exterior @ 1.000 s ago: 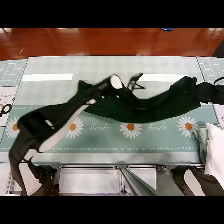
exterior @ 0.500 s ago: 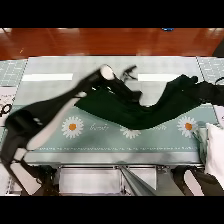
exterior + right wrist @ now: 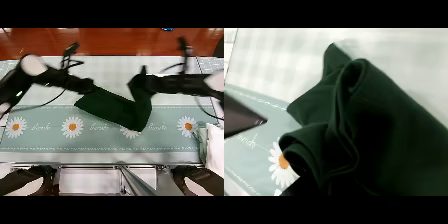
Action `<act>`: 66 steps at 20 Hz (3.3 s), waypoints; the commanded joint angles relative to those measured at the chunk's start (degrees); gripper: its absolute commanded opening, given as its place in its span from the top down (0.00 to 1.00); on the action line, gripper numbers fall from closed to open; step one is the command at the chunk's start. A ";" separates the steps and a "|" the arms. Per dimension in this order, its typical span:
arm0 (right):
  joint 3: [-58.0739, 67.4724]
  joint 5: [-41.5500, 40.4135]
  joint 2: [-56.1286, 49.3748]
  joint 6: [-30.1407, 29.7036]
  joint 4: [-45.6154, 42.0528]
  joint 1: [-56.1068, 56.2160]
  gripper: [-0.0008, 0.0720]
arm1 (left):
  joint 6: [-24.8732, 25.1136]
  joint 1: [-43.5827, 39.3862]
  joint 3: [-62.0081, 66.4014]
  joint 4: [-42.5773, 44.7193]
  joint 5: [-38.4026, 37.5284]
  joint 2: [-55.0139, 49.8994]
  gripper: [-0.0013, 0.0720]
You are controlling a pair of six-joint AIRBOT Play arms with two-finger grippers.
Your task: Fold the shirts.
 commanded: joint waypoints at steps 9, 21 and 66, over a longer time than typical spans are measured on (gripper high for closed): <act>26.93 -2.78 -41.97 -2.56 19.04 12.79 0.95 | -0.50 6.10 -22.29 1.44 4.50 21.05 0.95; 28.09 27.87 -29.03 -7.39 18.23 -6.12 0.43 | 0.35 27.78 -12.13 1.57 2.45 20.72 0.95; 52.74 32.87 -21.11 11.58 -9.70 -24.00 0.95 | 7.89 19.91 -33.35 -9.81 8.28 25.59 0.95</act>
